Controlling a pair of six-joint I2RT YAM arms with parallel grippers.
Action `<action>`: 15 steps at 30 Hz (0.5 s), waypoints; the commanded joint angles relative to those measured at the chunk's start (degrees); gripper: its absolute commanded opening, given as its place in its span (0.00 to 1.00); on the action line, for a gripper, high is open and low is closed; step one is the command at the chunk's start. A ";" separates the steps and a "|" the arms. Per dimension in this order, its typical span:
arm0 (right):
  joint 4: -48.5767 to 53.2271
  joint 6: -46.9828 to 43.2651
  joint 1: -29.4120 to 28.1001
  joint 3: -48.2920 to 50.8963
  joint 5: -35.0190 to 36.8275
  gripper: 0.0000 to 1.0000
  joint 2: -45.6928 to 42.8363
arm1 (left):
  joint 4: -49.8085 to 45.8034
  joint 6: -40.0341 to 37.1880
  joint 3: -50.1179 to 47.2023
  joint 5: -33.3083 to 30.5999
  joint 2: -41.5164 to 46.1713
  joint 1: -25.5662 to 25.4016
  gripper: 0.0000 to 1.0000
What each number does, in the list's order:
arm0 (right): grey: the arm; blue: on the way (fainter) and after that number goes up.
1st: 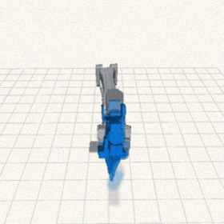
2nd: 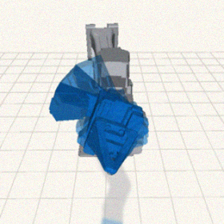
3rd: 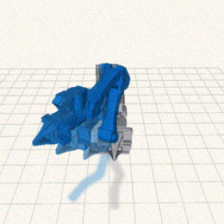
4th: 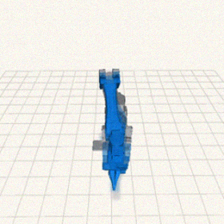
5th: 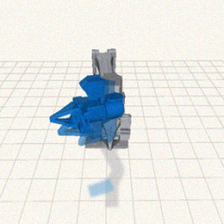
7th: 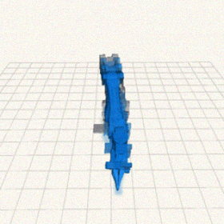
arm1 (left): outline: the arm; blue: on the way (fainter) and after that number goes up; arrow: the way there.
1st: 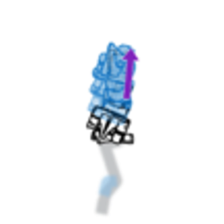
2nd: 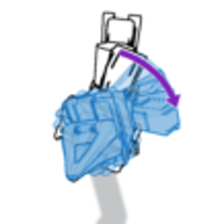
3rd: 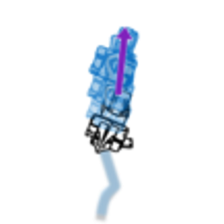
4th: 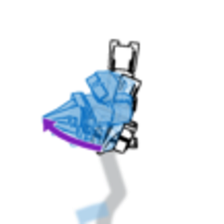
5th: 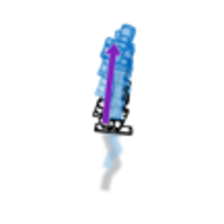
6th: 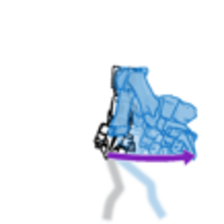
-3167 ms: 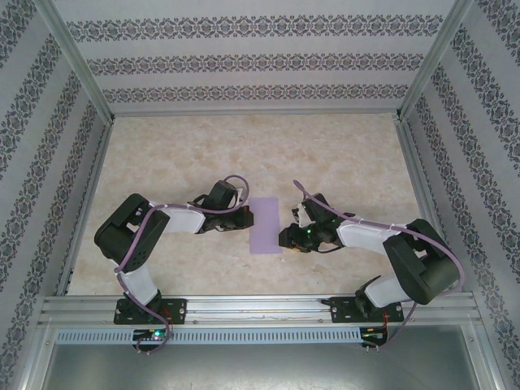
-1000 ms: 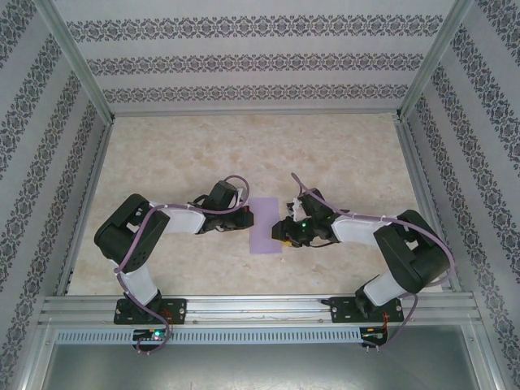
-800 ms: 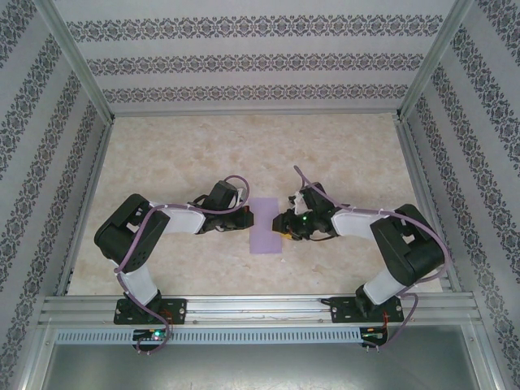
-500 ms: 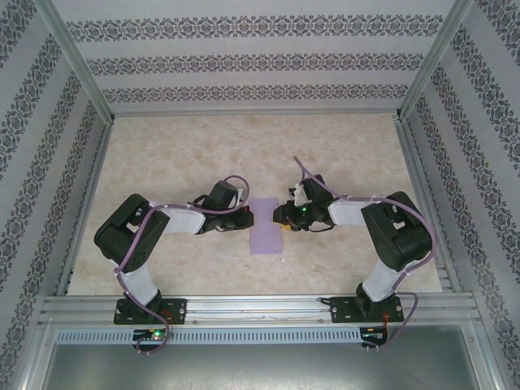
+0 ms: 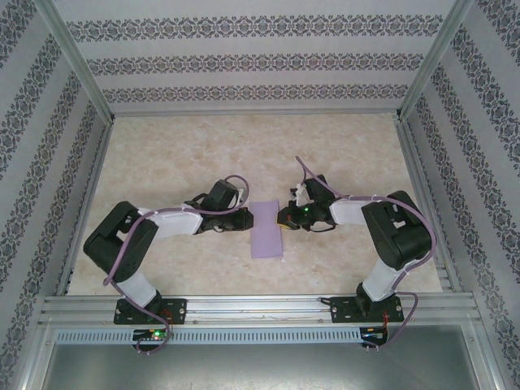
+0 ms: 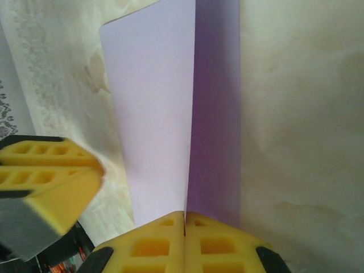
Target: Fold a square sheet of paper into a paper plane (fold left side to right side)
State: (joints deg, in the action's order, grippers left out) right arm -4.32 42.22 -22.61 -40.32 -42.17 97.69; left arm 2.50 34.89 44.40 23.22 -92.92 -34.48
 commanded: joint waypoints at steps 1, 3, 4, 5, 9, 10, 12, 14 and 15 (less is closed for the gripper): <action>0.44 1.34 0.50 1.07 -2.18 0.02 -2.23 | -4.27 -5.97 0.27 -4.00 7.44 -2.31 0.18; 0.68 2.34 0.63 1.46 -2.63 0.01 -2.97 | -6.39 -9.99 -0.59 -6.41 11.21 -5.18 0.23; 0.80 2.63 0.71 1.62 -2.73 0.00 -3.23 | -6.97 -11.44 -1.20 -7.72 12.92 -6.86 0.25; 0.80 3.16 0.81 1.88 -2.74 0.00 -3.57 | -7.44 -12.71 -1.97 -9.11 14.59 -8.91 0.28; 1.23 4.13 0.77 2.26 -2.61 0.00 -4.13 | -8.26 -15.54 -4.52 -15.91 19.31 -17.38 0.38; 1.24 4.27 0.81 2.34 -2.56 0.00 -4.24 | -8.22 -16.13 -4.65 -17.28 19.57 -19.49 0.40; 1.57 4.20 0.77 2.28 -2.32 0.00 -4.33 | -8.38 -16.92 -3.83 -20.30 18.65 -24.10 0.45; 1.85 4.16 0.81 2.26 -2.03 0.00 -4.45 | -8.67 -17.64 -1.86 -23.20 16.02 -28.08 0.51; 2.03 4.05 0.77 2.21 -1.88 0.00 -4.53 | -9.47 -17.87 -0.26 -25.29 14.02 -29.93 0.53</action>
State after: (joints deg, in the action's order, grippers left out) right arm -3.46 45.80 -22.59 -38.79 -43.46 94.48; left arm -3.73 20.27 41.32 5.43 -75.68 -60.80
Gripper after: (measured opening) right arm 0.043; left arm 0.519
